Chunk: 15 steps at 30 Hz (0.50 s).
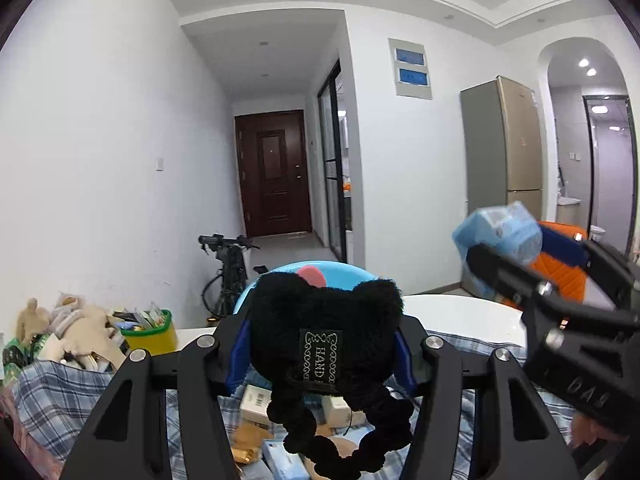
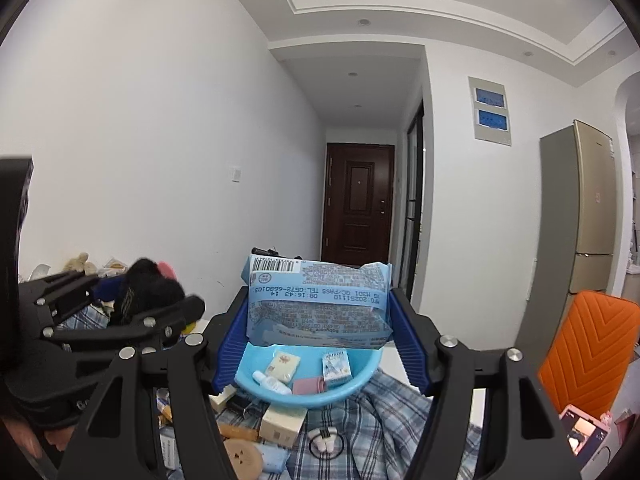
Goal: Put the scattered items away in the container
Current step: 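Lift the black pouch and blue pack and carry both over the blue basin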
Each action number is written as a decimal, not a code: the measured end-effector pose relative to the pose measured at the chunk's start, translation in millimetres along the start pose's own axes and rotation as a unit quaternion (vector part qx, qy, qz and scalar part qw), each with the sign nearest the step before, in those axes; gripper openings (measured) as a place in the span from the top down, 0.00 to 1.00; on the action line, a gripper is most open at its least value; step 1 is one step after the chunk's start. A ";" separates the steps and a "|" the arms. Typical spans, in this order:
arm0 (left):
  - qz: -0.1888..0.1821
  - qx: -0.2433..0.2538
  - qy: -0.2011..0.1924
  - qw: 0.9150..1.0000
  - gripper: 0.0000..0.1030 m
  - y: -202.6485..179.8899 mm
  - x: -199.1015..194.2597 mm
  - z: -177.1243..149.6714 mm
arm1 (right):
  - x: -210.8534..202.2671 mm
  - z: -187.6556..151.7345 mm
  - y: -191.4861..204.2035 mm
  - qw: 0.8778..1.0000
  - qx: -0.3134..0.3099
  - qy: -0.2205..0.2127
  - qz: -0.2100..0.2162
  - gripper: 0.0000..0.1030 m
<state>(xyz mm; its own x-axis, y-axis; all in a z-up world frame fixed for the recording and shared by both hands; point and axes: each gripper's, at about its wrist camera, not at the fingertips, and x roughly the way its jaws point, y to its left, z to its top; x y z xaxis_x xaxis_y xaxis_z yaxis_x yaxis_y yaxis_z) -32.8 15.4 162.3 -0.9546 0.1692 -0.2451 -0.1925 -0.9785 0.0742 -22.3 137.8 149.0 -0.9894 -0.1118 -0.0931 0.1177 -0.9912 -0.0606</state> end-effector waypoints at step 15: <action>-0.006 -0.047 0.006 0.999 0.42 47.0 106.5 38.4 | 98.7 16.5 -26.8 0.999 0.023 0.046 0.005 0.37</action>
<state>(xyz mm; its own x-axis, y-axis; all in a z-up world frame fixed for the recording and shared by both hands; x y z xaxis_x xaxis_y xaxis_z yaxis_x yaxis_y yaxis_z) -152.3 -8.0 176.8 -0.9493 0.1811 -0.2570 -0.1821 -0.9831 -0.0200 -124.5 152.2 157.8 -0.9759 -0.1169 -0.1844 0.1214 -0.9925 -0.0138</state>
